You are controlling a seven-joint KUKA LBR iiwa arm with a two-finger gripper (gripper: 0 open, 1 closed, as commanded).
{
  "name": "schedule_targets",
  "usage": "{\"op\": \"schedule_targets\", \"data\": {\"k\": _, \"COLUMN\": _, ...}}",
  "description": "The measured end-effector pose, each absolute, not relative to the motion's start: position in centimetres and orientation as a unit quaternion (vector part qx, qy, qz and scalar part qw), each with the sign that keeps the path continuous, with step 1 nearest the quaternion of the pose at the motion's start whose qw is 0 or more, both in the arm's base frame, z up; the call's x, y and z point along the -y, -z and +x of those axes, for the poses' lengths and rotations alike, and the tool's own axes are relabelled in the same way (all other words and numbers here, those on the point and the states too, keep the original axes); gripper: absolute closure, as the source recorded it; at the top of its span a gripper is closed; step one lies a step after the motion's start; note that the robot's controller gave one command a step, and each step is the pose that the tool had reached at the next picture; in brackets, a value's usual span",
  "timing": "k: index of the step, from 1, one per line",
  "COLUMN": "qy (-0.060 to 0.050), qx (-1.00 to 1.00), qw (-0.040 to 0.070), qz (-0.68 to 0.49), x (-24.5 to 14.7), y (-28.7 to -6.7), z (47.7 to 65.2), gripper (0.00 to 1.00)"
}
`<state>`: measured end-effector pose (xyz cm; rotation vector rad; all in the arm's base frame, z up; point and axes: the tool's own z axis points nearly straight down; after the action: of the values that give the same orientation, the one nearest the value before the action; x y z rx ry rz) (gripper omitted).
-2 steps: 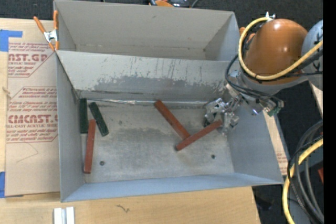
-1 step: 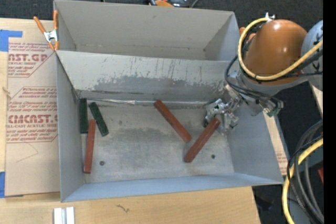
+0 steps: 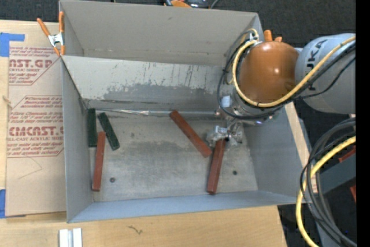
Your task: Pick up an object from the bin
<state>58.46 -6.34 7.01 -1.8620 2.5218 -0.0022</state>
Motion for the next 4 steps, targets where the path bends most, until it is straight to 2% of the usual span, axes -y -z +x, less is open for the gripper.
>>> {"op": "schedule_targets", "data": {"k": 1, "qy": 0.001, "qx": -0.644, "qw": 0.002, "qz": -0.765, "x": 4.9, "y": -20.3, "z": 57.1, "gripper": 1.00}}
{"op": "schedule_targets", "data": {"k": 2, "qy": -0.001, "qx": -0.645, "qw": 0.002, "qz": -0.765, "x": 4.9, "y": -20.1, "z": 57.0, "gripper": 0.00}}
{"op": "schedule_targets", "data": {"k": 3, "qy": -0.004, "qx": -0.638, "qw": 0.000, "qz": -0.770, "x": 2.6, "y": -8.1, "z": 58.0, "gripper": 0.00}}
{"op": "schedule_targets", "data": {"k": 4, "qy": 0.000, "qx": -0.645, "qw": 0.003, "qz": -0.764, "x": 4.0, "y": -7.1, "z": 58.8, "gripper": 0.00}}
